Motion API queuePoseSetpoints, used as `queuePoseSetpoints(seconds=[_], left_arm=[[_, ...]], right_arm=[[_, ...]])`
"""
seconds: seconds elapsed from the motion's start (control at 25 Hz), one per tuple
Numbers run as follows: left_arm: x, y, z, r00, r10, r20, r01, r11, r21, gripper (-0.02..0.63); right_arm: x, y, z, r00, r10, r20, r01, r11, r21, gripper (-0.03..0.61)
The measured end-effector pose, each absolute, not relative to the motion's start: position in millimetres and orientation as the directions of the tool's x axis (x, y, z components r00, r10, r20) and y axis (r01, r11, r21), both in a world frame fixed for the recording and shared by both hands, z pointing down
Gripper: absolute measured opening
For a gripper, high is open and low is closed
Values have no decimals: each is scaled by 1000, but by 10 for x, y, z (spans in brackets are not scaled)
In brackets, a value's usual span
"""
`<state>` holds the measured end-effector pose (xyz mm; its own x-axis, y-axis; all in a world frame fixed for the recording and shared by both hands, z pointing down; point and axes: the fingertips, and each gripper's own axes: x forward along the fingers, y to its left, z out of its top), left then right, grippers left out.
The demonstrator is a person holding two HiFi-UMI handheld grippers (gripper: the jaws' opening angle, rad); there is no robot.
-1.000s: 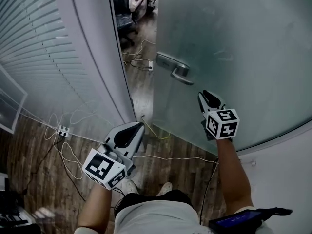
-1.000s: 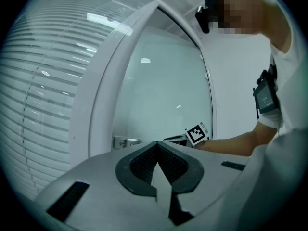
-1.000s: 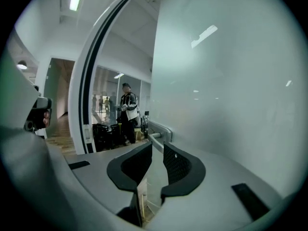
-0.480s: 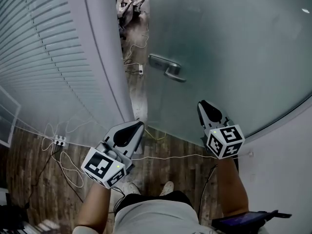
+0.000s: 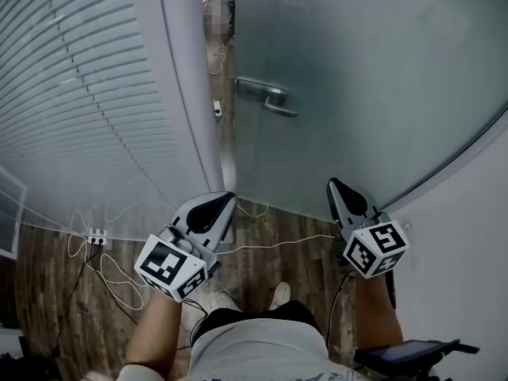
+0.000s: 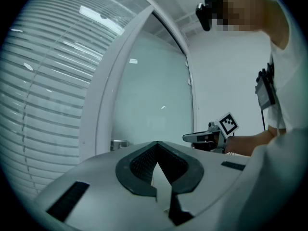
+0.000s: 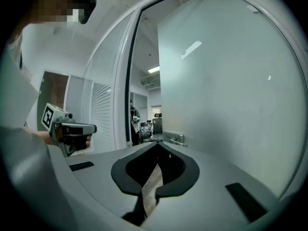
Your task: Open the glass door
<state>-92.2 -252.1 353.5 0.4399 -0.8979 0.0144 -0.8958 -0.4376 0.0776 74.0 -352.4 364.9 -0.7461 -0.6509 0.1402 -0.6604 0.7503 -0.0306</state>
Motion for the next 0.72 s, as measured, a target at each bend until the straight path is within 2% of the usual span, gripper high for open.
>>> queuePoseSetpoints(seconds=[0.32, 0.72], left_arm=[[-1006, -2362, 3493, 493, -870, 23, -868, -490, 84, -1], [-956, -2150, 3440, 441, -897, 7, -894, -439, 95, -1]], right_arm=[[636, -2953, 3573, -735, -666, 128, -676, 734, -62, 3], [780, -2472, 3606, -765, -638, 91, -644, 762, -75, 3]])
